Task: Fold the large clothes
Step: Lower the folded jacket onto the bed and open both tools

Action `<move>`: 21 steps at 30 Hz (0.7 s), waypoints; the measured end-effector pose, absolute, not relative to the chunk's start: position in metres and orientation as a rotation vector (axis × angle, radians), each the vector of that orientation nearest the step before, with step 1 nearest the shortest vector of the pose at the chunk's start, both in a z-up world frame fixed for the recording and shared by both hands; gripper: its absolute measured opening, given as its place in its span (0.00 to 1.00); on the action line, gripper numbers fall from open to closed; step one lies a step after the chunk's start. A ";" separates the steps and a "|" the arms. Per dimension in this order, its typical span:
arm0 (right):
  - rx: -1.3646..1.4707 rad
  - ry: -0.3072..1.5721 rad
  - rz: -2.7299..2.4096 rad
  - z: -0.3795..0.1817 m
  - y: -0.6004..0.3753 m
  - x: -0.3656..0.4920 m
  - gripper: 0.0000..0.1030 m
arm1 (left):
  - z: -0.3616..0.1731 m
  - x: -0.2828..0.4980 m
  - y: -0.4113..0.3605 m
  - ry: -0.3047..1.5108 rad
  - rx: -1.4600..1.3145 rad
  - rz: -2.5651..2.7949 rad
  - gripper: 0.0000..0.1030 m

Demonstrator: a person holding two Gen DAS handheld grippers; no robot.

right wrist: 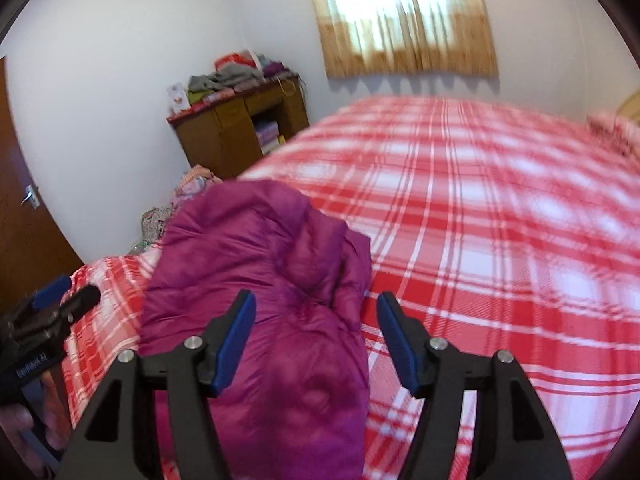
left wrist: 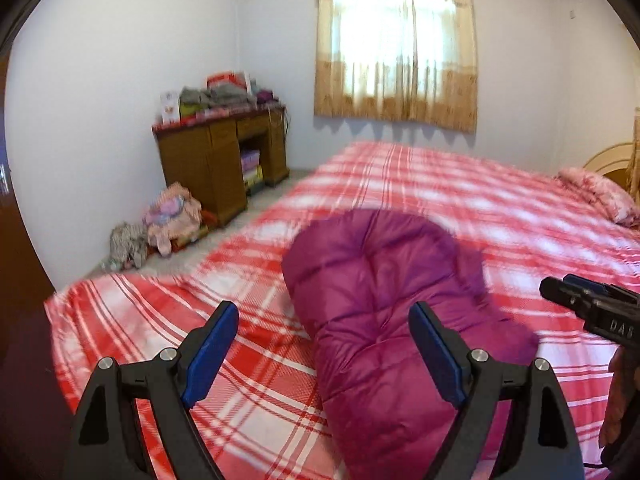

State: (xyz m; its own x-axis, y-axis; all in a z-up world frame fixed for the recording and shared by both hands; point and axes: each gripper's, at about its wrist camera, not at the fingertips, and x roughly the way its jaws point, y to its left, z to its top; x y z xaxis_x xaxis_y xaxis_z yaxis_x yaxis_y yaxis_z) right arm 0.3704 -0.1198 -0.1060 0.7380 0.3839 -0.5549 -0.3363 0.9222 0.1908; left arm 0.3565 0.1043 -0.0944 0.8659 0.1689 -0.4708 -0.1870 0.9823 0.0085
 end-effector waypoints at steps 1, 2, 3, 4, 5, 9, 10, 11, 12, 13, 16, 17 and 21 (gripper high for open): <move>0.070 0.602 0.396 -0.097 -0.119 0.358 0.70 | -0.084 0.347 0.103 0.467 -0.036 0.181 0.85; 0.061 0.570 0.396 -0.086 -0.118 0.342 0.71 | -0.074 0.336 0.100 0.443 -0.032 0.172 0.85; 0.057 0.549 0.397 -0.079 -0.115 0.333 0.72 | -0.067 0.328 0.098 0.426 -0.030 0.166 0.85; 0.052 0.526 0.399 -0.072 -0.114 0.323 0.72 | -0.058 0.318 0.095 0.405 -0.026 0.160 0.85; 0.047 0.514 0.403 -0.066 -0.112 0.317 0.72 | -0.056 0.312 0.093 0.395 -0.024 0.156 0.85; 0.021 0.478 0.421 -0.051 -0.106 0.303 0.72 | -0.041 0.297 0.087 0.358 -0.012 0.150 0.85; 0.014 0.470 0.422 -0.048 -0.105 0.300 0.72 | -0.038 0.297 0.087 0.356 -0.014 0.150 0.85; 0.010 0.465 0.423 -0.046 -0.104 0.299 0.72 | -0.037 0.296 0.088 0.354 -0.018 0.147 0.85; 0.010 0.458 0.427 -0.044 -0.105 0.297 0.72 | -0.037 0.296 0.088 0.353 -0.021 0.147 0.85; 0.011 0.454 0.429 -0.043 -0.104 0.297 0.72 | -0.037 0.297 0.089 0.354 -0.023 0.148 0.85; 0.015 0.452 0.435 -0.042 -0.104 0.297 0.72 | -0.039 0.297 0.091 0.358 -0.027 0.150 0.85; 0.016 0.453 0.438 -0.043 -0.105 0.296 0.72 | -0.040 0.298 0.092 0.362 -0.028 0.152 0.85; 0.017 0.459 0.443 -0.047 -0.105 0.296 0.72 | -0.043 0.299 0.093 0.363 -0.031 0.155 0.85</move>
